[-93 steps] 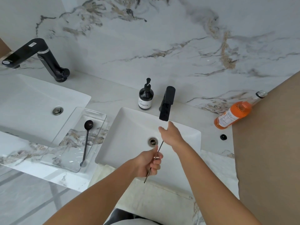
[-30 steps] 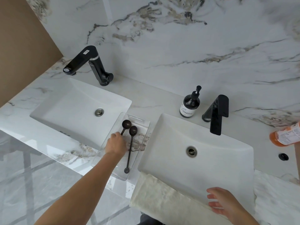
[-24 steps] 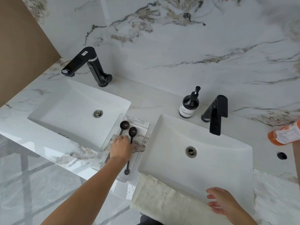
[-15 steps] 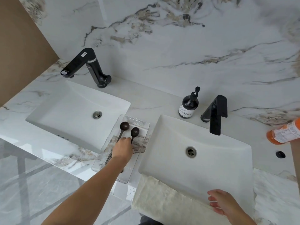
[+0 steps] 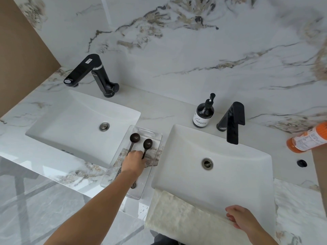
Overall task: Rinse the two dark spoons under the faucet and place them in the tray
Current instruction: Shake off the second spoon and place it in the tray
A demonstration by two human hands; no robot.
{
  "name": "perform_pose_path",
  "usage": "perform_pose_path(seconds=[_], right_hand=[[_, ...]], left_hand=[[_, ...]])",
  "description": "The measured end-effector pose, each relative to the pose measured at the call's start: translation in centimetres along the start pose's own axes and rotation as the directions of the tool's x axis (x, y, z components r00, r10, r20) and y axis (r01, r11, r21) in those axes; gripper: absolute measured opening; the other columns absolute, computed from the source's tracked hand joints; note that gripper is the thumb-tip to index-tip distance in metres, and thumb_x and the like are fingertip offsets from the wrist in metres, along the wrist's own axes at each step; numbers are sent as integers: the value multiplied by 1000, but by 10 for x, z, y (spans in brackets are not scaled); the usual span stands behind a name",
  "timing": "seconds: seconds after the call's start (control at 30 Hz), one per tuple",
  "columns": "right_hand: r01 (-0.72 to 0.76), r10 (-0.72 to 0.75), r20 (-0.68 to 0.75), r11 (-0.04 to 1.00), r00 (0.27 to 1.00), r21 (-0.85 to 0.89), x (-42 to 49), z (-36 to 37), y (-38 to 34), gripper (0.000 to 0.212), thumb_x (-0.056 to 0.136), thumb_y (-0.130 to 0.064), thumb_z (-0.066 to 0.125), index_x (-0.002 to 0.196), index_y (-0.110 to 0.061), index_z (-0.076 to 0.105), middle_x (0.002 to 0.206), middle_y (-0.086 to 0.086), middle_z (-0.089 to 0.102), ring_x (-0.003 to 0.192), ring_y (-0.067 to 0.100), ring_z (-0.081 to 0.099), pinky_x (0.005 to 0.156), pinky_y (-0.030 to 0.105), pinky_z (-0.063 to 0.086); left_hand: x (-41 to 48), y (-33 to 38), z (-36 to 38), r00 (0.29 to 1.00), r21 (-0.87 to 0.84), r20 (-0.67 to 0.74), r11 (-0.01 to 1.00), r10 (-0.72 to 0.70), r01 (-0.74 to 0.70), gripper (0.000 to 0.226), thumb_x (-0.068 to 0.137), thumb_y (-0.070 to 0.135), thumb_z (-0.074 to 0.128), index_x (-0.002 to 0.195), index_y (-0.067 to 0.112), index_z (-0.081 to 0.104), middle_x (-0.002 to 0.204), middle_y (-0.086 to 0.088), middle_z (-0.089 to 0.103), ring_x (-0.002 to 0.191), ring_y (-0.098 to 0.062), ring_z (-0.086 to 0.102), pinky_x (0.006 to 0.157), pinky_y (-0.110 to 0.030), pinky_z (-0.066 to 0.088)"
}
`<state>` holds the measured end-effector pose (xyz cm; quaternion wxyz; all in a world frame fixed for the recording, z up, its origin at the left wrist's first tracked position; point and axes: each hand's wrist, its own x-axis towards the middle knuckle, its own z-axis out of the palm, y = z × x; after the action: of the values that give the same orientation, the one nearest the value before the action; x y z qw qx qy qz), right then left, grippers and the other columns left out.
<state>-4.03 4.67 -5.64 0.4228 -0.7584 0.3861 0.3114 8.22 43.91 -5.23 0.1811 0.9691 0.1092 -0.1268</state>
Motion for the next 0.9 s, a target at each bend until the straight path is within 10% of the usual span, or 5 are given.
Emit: perform_pose_path(seconds=[0.17,0.37,0.47,0.7,0.9], right_hand=[[173,-176,17,939,984,-297,-10,2,1,22,93,-21,54,81,-7,66,80,5,66,83,25,62,71,30,44],[253,-452,75,346,889,-904,-39,45,15,44,92,-53,33,96,-20,61,98,3,60,93,29,59,79,46,45],[270,-608,-23,387,793,-882,-51,59,27,47,81,-47,37,73,-12,67,74,10,62,66,32,61,58,45,50],[180,-478,-70,457,876,-871,-48,69,42,70,89,-51,1,129,-17,48,127,6,50,118,28,45,108,45,30],[185,-504,-108,497,857,-848,-54,71,44,65,91,-49,18,115,-11,65,109,10,64,104,33,59,101,52,43]], left_hand=[[-2,-2,-5,999,-45,-32,999,3,-4,14,87,20,59,91,10,68,90,-9,68,84,-30,64,69,-36,53],[-10,-1,-1,997,7,-62,999,50,-50,23,94,29,54,109,17,67,97,-7,70,92,-28,65,73,-37,54],[-12,-1,1,997,13,-62,999,44,-44,25,94,30,52,113,20,67,99,-7,72,93,-29,66,70,-35,50],[-13,-2,5,997,23,-55,998,55,-53,29,94,29,50,117,20,66,101,-10,73,95,-33,66,70,-36,49],[-31,11,-8,990,43,-127,998,55,-50,28,95,29,48,118,21,63,99,-5,72,95,-30,64,65,-33,40]])
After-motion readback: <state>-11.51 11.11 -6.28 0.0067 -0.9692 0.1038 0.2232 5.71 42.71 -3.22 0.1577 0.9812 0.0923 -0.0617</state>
